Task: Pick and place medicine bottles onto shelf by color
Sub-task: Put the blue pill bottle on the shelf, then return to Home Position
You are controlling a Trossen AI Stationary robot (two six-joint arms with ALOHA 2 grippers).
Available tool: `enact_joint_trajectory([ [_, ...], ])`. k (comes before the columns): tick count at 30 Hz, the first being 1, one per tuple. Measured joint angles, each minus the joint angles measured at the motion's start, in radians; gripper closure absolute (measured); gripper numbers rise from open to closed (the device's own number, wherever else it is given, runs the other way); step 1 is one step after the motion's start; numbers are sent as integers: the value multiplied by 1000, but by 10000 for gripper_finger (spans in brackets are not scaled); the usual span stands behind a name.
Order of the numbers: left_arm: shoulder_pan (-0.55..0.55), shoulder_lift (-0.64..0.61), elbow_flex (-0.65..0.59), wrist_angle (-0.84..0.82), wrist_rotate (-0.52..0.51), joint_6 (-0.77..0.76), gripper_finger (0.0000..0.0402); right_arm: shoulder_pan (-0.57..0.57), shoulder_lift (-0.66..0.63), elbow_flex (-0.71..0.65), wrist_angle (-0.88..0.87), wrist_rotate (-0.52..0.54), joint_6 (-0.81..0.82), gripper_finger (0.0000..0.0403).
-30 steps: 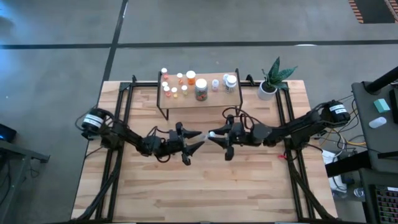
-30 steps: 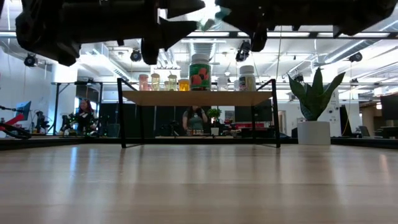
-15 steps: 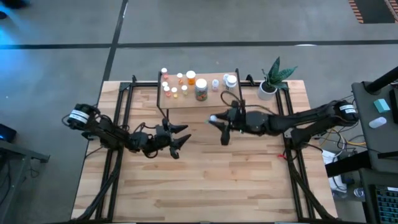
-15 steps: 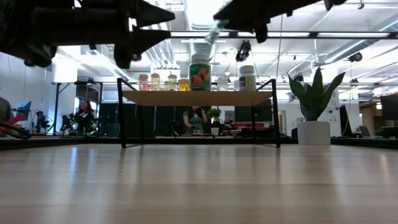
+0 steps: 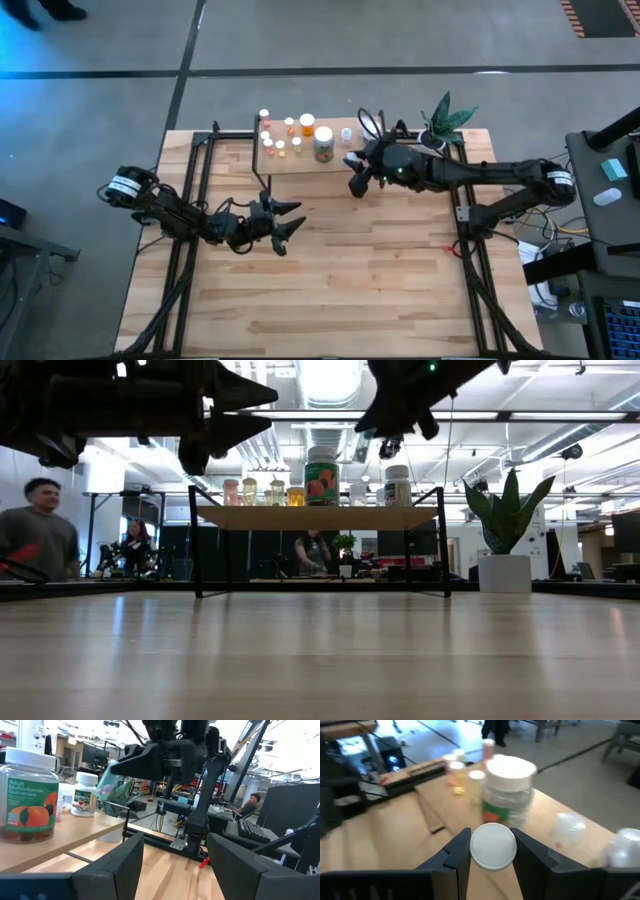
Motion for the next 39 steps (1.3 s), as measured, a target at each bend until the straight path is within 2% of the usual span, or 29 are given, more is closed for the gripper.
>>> enact_joint_trajectory([
  [11, -1, 0, -2, 0, 5, -1, 198, -133, 70, -6, -39, -64, 5, 289],
  [25, -1, 1, -4, 0, 5, -1, 198, -171, 127, -5, -45, -89, 21, 283],
  [39, -1, 1, -4, 0, 6, -1, 198, -171, 130, -5, -24, -89, 12, 216],
])
